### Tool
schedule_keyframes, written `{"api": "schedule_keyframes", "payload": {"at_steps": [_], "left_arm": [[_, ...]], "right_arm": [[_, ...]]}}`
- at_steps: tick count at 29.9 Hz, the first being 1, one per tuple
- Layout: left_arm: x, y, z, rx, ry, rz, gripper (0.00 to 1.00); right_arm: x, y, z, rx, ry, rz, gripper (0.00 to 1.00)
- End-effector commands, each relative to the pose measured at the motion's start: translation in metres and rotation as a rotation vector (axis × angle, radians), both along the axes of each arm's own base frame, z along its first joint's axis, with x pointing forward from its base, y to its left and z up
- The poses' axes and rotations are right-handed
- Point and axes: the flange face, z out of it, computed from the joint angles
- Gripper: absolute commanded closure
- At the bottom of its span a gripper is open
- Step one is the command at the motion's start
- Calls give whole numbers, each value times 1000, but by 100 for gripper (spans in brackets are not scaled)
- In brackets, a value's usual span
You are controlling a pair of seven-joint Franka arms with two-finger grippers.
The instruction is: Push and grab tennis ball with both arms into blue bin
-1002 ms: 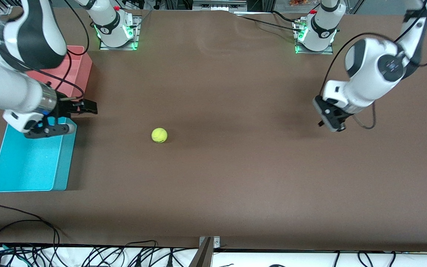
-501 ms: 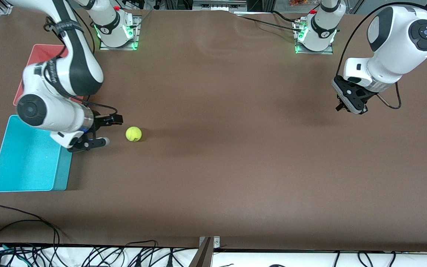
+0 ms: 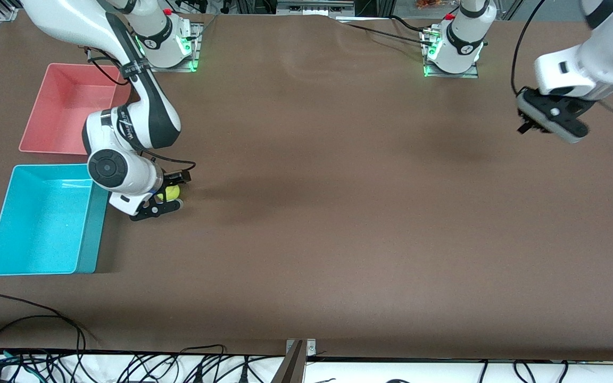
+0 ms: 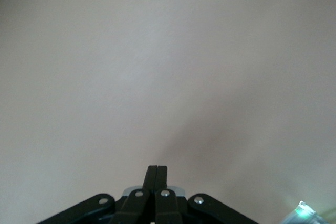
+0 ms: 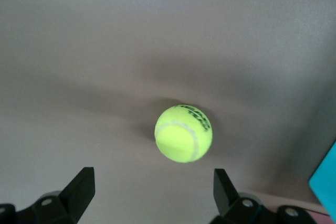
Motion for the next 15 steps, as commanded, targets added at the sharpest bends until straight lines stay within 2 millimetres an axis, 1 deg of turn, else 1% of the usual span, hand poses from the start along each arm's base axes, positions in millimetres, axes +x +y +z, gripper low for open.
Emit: {"api": "schedule_keyframes", "payload": {"at_steps": [1, 3, 5, 7, 9, 10, 11, 12, 13, 15], "left_arm": [[-4, 2, 25, 38, 16, 121, 100], [-5, 2, 29, 43, 19, 159, 100], [-7, 0, 34, 46, 19, 192, 100], [-8, 0, 38, 49, 21, 215, 100], [-10, 1, 40, 51, 23, 243, 98], [-11, 1, 42, 49, 20, 254, 94], [-12, -1, 45, 51, 14, 263, 72], [-12, 1, 46, 49, 12, 268, 29], [-12, 2, 48, 47, 8, 270, 0], [-13, 2, 51, 47, 3, 277, 0]], "right_arm": [[-3, -8, -20, -40, -16, 61, 0], [-3, -7, -23, -60, -19, 86, 1], [-2, -13, -32, -84, -15, 99, 2], [-1, -15, -38, -94, -16, 113, 2], [-1, -16, -37, -109, -17, 127, 2], [-1, -17, -36, -117, -19, 133, 2], [-1, -17, -35, -125, -20, 139, 2], [0, -17, -35, -129, -21, 142, 2], [0, -19, -35, -131, -21, 142, 2], [1, -23, -35, -140, -21, 151, 2]]}}
